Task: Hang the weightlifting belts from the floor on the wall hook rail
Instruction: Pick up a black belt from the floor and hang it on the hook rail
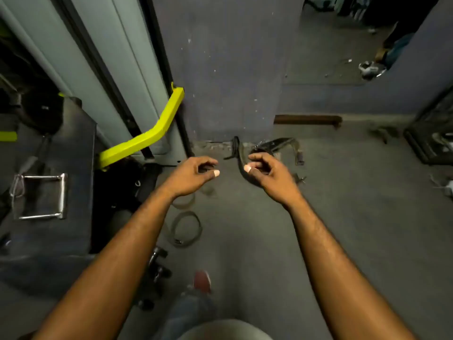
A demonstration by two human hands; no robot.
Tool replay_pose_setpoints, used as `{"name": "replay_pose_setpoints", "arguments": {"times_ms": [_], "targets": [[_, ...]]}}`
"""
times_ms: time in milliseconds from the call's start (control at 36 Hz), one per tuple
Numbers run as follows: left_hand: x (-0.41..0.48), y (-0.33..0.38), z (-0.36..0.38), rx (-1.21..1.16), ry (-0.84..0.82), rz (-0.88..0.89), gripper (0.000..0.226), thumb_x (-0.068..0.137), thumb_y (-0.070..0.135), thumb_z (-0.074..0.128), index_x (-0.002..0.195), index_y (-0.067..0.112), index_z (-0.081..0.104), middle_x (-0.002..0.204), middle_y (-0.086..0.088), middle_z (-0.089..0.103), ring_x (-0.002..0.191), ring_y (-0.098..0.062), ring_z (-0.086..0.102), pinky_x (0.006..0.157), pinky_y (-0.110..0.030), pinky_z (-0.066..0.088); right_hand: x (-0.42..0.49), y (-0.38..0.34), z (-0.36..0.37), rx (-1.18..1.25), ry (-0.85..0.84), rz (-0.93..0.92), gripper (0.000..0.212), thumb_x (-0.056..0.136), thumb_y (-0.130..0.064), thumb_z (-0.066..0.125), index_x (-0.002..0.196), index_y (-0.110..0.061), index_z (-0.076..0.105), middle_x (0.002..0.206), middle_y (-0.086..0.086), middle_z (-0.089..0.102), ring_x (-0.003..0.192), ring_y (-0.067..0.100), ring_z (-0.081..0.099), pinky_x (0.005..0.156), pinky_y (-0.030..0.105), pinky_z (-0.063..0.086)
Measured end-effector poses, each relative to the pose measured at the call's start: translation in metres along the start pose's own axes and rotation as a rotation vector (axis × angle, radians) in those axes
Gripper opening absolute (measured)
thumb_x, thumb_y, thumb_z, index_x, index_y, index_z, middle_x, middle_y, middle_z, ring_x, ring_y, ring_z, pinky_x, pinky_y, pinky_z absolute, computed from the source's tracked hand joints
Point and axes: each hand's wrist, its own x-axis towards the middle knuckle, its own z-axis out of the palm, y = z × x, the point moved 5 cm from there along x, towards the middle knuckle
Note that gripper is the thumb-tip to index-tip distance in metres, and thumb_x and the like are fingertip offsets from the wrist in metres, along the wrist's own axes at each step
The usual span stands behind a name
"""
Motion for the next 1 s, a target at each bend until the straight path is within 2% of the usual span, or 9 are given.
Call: {"name": "replay_pose_setpoints", "arguments": {"times_ms": [111,250,333,444,500,694,833,889,1000], "targets": [[0.024,-0.042,0.025,-0.048,-0.074,-0.129,0.027,0.09,0.016,0.071,0.117,0.013,0.068,0.104,-0.005,0.072,0.091,-0.009,0.066,0.09,-0.024,0.051,0.018,0.034,0.015,-0.046,0.066,0.103,0.024,0.093,-0.042,0.067,0.103,-0.021,0.073,0.082,-0.01,0.069,0.078,0.004,0.065,0.078,0.029,0.053],[0.086,-0.09,0.038,-0.089,-0.119,-0.227,0.029,0.093,0.017,0.068,0.121,0.009,0.067,0.109,-0.005,0.071,0.099,-0.014,0.066,0.09,-0.024,0.049,0.07,0.079,0.031,-0.077,0.082,0.274,0.029,0.097,-0.043,0.058,0.087,-0.018,0.071,0.087,0.009,0.074,0.086,0.028,0.069,0.085,0.05,0.057],[0.139,-0.111,0.035,-0.008,-0.111,-0.202,0.026,0.096,0.018,0.062,0.12,0.011,0.068,0.112,0.001,0.066,0.102,-0.012,0.06,0.088,-0.021,0.046,0.118,0.106,0.039,-0.117,0.073,0.319,0.036,0.096,-0.05,0.057,0.084,-0.019,0.07,0.084,0.006,0.073,0.083,0.024,0.07,0.084,0.05,0.057],[0.203,-0.134,0.038,0.04,-0.17,-0.212,0.024,0.097,0.012,0.06,0.116,-0.001,0.068,0.116,-0.015,0.069,0.108,-0.029,0.063,0.097,-0.037,0.049,0.178,0.135,0.036,-0.169,0.066,0.381,0.047,0.089,-0.062,0.053,0.083,-0.017,0.067,0.079,0.007,0.07,0.078,0.023,0.068,0.082,0.048,0.057],[0.24,-0.153,0.044,0.036,-0.225,-0.293,0.026,0.096,0.017,0.063,0.118,0.003,0.069,0.121,-0.013,0.068,0.112,-0.027,0.064,0.102,-0.039,0.049,0.213,0.151,0.033,-0.174,0.084,0.413,0.052,0.085,-0.066,0.051,0.083,-0.016,0.065,0.078,0.008,0.069,0.077,0.024,0.066,0.08,0.047,0.057],[0.338,-0.199,0.09,0.019,-0.368,-0.468,0.029,0.097,0.024,0.061,0.124,0.013,0.066,0.128,-0.003,0.064,0.122,-0.02,0.057,0.108,-0.034,0.042,0.301,0.223,0.027,-0.221,0.104,0.533,0.039,0.096,-0.05,0.057,0.08,-0.016,0.065,0.072,0.001,0.067,0.07,0.019,0.064,0.073,0.043,0.057],[0.395,-0.239,0.128,0.017,-0.408,-0.526,0.026,0.097,0.011,0.06,0.12,-0.001,0.066,0.123,-0.017,0.065,0.118,-0.031,0.059,0.109,-0.04,0.042,0.353,0.306,0.031,-0.268,-0.014,0.641,0.027,0.096,-0.043,0.061,0.095,-0.017,0.07,0.095,0.005,0.074,0.094,0.026,0.069,0.086,0.037,0.055],[0.417,-0.268,0.151,0.046,-0.421,-0.552,0.031,0.099,0.015,0.057,0.127,0.002,0.063,0.128,-0.009,0.061,0.122,-0.024,0.056,0.111,-0.04,0.04,0.372,0.347,0.033,-0.282,-0.07,0.691,0.025,0.096,-0.04,0.062,0.101,-0.017,0.07,0.104,0.007,0.074,0.1,0.027,0.067,0.09,0.036,0.054],[0.45,-0.386,0.228,0.12,-0.476,-0.644,0.038,0.099,0.027,0.059,0.129,0.005,0.063,0.134,-0.018,0.06,0.127,-0.033,0.055,0.109,-0.041,0.041,0.4,0.454,0.047,-0.43,-0.223,0.658,0.025,0.1,-0.034,0.059,0.105,-0.012,0.068,0.109,0.006,0.072,0.105,0.026,0.067,0.086,0.031,0.049]]}}
